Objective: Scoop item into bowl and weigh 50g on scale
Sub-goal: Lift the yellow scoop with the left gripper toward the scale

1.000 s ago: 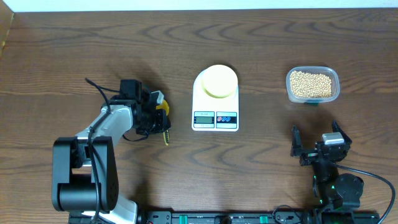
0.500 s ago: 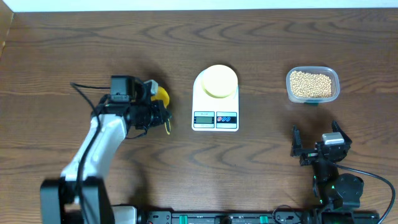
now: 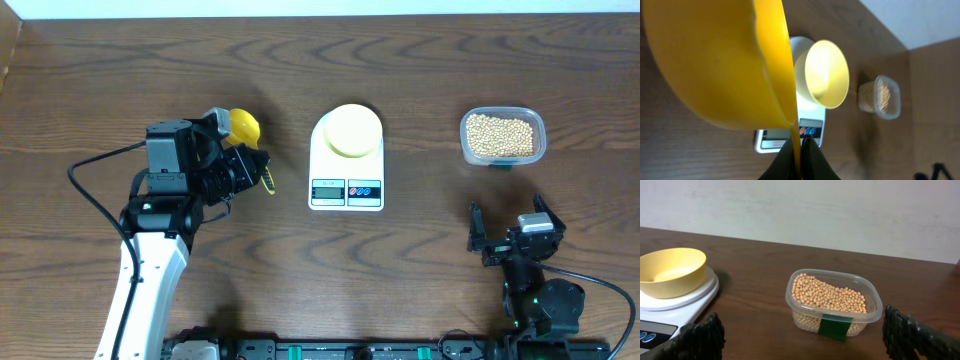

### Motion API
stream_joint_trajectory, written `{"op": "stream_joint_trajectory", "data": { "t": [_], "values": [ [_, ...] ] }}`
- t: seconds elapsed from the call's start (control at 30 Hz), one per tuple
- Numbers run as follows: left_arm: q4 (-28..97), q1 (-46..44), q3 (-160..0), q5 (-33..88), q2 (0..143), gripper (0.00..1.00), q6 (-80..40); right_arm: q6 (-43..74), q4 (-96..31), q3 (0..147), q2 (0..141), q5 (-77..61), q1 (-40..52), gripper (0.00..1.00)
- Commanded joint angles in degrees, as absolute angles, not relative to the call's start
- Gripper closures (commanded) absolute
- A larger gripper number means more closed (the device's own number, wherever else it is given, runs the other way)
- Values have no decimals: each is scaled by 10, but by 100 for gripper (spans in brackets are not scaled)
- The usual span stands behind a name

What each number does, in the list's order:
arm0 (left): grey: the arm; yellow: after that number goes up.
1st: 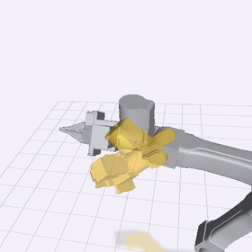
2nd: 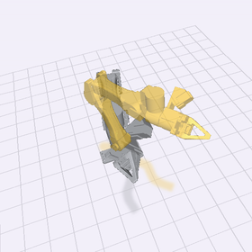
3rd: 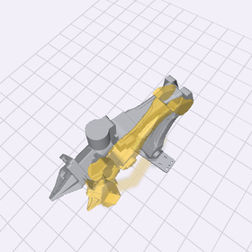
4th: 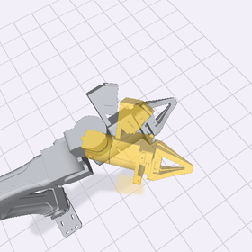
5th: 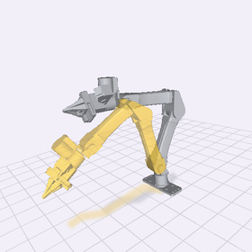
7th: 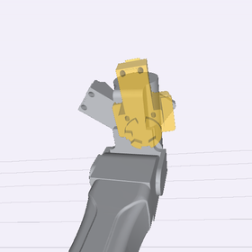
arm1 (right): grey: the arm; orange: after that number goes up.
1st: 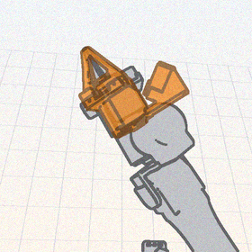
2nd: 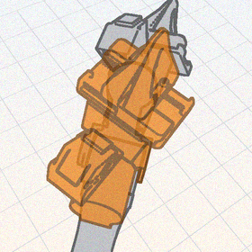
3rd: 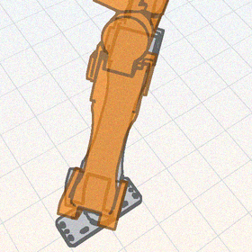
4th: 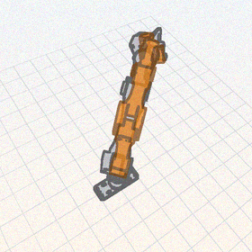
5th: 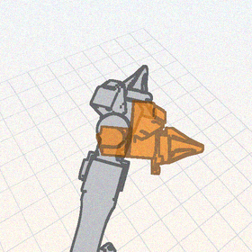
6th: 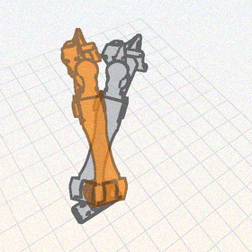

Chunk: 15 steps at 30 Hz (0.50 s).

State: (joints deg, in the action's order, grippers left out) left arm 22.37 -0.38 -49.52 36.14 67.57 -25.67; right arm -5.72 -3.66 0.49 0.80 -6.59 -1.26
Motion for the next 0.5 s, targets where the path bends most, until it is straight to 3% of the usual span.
{"op": "stream_joint_trajectory", "data": {
  "t": [0.0, 0.47],
  "values": [
    [206, -3, -494, 371, 670, 93, -319, -65, -38, 3, 8, -63, -8, 1],
    [36, -3, -494, 366, 670, 93, -389, -65, -38, 3, 8, -63, -8, 1]
  ]
}}
